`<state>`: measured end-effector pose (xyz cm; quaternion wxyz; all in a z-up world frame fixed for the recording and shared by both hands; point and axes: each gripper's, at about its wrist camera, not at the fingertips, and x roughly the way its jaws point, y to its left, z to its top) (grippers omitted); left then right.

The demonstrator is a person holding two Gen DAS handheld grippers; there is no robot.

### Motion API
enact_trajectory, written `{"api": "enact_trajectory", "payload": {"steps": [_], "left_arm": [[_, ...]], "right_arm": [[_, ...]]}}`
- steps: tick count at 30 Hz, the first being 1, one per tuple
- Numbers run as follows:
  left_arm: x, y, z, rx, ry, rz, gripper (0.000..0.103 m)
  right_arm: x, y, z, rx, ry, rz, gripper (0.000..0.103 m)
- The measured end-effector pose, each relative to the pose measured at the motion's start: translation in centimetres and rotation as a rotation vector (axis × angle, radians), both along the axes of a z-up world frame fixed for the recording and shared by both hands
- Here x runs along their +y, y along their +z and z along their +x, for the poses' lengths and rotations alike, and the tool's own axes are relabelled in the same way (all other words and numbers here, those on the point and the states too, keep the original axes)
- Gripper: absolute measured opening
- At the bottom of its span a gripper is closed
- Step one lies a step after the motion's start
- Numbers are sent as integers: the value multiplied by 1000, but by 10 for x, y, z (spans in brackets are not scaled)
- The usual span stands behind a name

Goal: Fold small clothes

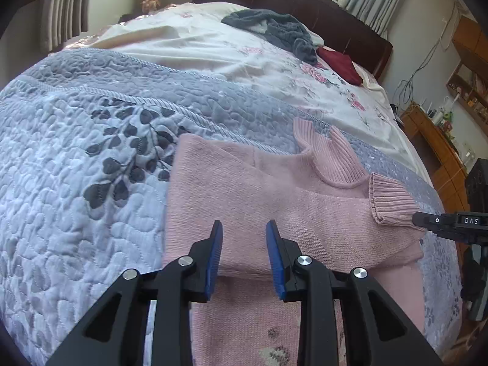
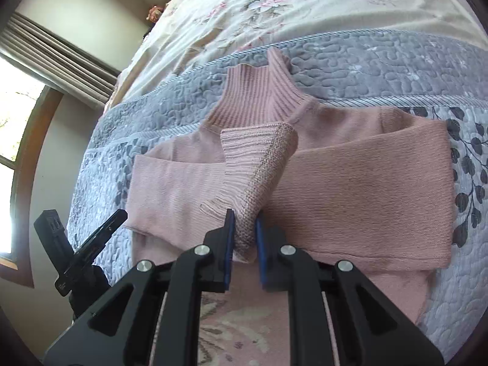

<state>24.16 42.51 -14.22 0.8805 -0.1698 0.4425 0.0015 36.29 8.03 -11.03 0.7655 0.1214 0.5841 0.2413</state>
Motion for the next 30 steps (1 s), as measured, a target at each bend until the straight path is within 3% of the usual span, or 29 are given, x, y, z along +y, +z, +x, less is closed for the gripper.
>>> {"api": "enact_trajectory", "payload": {"steps": [5, 11, 14, 15, 18, 20, 24, 28, 29, 30], "left_arm": [[-14, -27, 12, 69, -17, 22, 30], [-13, -36, 12, 75, -24, 19, 29], [-13, -36, 13, 82, -26, 18, 29], [-13, -34, 13, 87, -27, 21, 29], [-16, -21, 12, 84, -29, 27, 30], [-22, -13, 14, 72, -33, 34, 33], [-36, -14, 26, 99, -51, 48, 36], [-41, -33, 36, 162, -61, 65, 36], [-40, -38, 36, 166, -63, 59, 36], [-38, -41, 36, 160, -65, 50, 36]], "right_arm": [[-11, -40, 4, 40, -23, -80, 12], [-17, -70, -1, 76, -27, -104, 13], [-17, -64, -3, 65, -19, -125, 19], [-16, -57, -5, 40, -15, -155, 26], [-7, -22, -17, -111, 30, -236, 32], [8, -6, -24, -163, 93, -261, 37], [49, -11, -25, -156, 197, -310, 51], [73, -45, -18, -130, 211, -441, 50], [72, -53, -16, -116, 207, -464, 47], [71, -60, -14, -113, 198, -486, 34]]}}
